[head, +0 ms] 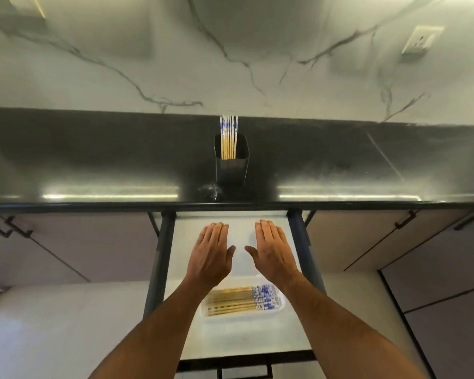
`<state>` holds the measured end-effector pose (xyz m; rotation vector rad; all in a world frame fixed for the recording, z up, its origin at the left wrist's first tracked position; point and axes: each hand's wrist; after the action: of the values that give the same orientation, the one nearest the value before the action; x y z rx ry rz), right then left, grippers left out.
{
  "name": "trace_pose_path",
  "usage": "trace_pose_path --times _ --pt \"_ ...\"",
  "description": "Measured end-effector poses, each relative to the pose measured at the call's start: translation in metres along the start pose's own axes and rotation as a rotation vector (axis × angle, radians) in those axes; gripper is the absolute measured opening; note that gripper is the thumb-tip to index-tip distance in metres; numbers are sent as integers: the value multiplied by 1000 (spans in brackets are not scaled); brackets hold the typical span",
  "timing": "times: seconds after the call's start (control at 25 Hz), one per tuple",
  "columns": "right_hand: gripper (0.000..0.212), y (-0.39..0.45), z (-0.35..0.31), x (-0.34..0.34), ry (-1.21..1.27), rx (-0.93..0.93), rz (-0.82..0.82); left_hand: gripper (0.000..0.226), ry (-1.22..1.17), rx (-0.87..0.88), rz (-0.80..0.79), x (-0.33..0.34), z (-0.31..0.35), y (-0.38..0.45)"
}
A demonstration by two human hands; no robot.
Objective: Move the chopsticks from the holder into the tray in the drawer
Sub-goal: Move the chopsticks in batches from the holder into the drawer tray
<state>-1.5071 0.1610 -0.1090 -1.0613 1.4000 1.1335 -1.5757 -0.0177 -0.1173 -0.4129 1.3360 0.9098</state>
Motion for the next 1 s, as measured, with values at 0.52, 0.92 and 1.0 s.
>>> trace_pose_path --times 0.52,0.92,1.0 --pt "69 141 -17 -139 -82 -2 230 50 68 42 296 -129 -36 148" --pt "68 278 14 -136 -38 -109 249 48 49 29 413 -107 -51 273" --pt "66 301 20 -123 -4 -134 217 47 29 -18 382 -93 -56 291"
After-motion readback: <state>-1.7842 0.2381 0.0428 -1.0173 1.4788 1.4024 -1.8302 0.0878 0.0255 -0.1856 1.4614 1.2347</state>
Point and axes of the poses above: each hand's wrist, its own y-axis towards the middle knuckle, its own x-axis out of the palm, z = x × y, and after that the axes turned 5 degrees about -z, right-handed
